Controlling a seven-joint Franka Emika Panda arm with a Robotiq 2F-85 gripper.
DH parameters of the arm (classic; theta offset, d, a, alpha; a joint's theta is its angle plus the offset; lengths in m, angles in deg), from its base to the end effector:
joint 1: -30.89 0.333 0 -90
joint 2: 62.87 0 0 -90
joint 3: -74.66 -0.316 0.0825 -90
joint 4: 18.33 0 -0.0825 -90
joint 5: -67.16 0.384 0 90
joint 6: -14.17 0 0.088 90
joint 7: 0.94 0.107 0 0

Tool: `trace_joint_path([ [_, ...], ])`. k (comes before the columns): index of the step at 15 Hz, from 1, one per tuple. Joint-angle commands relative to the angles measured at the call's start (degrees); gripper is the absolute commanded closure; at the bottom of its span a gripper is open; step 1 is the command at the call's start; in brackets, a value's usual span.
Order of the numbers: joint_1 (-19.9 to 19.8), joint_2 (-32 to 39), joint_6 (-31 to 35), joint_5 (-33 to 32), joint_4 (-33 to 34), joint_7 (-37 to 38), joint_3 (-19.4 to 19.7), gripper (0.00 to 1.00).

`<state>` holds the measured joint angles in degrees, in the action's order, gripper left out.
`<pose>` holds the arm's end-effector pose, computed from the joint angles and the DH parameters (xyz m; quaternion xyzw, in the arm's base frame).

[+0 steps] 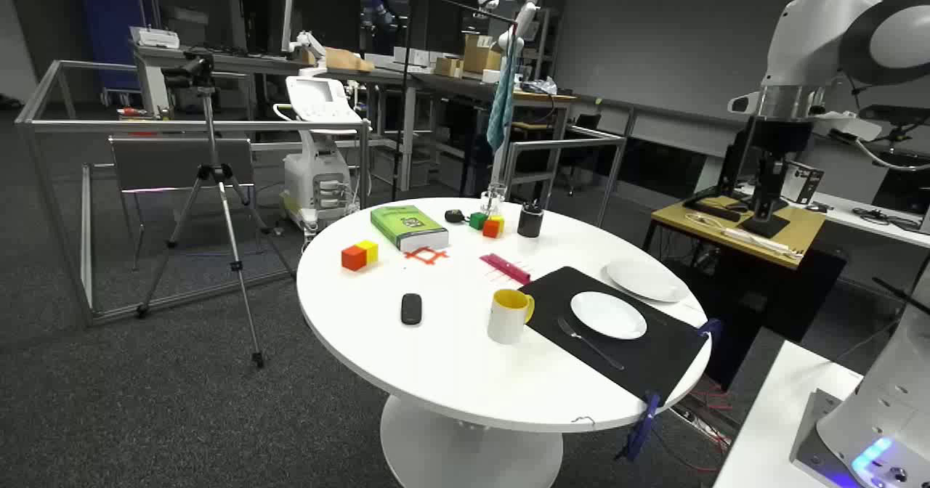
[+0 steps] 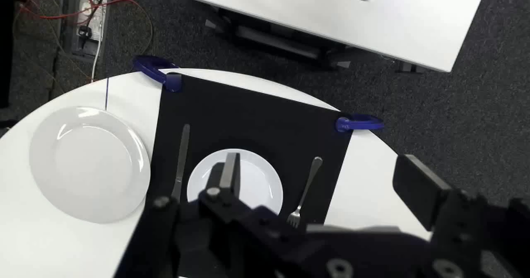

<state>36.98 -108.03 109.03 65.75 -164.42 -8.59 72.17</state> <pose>0.2998 0.0443 0.5067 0.9890 0.1354 -0.0532 0.0277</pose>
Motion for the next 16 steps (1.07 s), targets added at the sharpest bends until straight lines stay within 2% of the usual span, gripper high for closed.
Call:
trace_joint_path([
  [1, 0.2, 0.1, -0.1, -0.1, 0.1, 0.1, 0.1, 0.0],
  [8, 0.3, 2.1, 3.1, -1.8, -0.6, -0.9, -0.1, 0.0],
  [16, 2.2, 13.2, 16.9, -3.6, -4.8, -12.1, 2.0, 0.0],
])
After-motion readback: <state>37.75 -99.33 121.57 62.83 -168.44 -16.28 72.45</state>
